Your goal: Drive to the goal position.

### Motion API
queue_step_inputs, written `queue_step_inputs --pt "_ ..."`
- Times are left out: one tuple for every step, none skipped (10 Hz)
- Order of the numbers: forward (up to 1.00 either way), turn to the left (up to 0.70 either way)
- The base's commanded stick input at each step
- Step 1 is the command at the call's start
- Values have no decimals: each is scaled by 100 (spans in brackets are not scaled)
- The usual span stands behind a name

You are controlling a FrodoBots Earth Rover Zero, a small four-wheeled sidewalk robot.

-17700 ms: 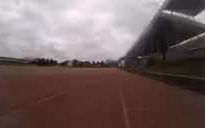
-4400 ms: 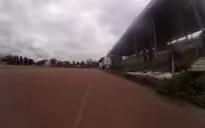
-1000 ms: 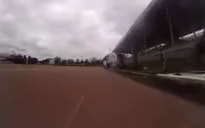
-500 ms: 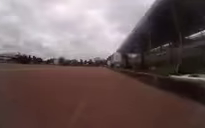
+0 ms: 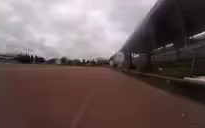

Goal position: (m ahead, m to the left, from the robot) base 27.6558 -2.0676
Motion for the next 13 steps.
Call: queue_step_inputs --pt "85 0" --pt "85 0" --pt "85 0" --pt "85 0" --pt "85 0" --pt "85 0" --pt "85 0" --pt "85 7" --pt "85 12" --pt "85 19" --pt "85 32" --pt "85 21" --pt "85 10"
